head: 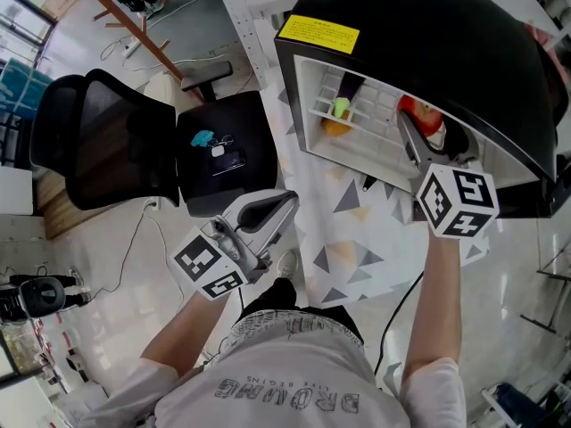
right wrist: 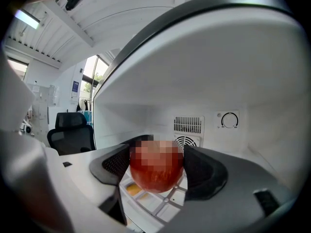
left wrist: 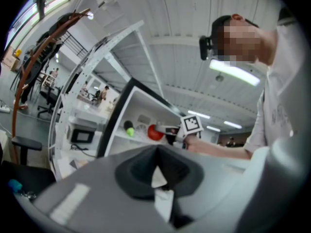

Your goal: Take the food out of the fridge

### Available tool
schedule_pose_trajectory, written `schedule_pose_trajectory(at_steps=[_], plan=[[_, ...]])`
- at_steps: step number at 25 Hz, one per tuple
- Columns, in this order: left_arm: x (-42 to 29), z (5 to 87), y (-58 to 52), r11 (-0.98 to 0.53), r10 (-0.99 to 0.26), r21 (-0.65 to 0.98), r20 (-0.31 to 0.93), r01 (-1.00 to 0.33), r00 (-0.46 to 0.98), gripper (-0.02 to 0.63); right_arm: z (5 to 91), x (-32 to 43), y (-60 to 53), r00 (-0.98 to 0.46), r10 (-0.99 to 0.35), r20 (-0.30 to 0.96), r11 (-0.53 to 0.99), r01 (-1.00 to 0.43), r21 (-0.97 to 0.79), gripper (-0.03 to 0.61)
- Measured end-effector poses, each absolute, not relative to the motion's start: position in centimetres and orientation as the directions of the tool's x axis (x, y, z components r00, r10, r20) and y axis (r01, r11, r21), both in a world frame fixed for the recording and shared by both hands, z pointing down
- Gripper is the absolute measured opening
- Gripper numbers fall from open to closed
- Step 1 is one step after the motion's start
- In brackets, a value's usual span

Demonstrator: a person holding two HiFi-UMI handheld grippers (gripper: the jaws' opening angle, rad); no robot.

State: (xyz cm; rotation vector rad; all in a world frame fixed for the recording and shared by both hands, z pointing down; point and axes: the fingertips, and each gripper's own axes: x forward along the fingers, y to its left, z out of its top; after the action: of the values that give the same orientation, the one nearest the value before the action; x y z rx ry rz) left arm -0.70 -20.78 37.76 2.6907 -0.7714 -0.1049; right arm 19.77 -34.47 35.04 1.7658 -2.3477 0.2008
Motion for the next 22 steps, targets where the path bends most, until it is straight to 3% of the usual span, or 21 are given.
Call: schedule_pose_trajectory(at_steps=[22], plan=[[-1.7, 36.3, -18.5, -0.830, -0.487, 0.315, -0.007, -0.460, 0.874, 0.006, 32.6, 19.3, -28.7, -0.249, -0.955, 0.161, 0.249, -0.968, -0.023, 0.325]])
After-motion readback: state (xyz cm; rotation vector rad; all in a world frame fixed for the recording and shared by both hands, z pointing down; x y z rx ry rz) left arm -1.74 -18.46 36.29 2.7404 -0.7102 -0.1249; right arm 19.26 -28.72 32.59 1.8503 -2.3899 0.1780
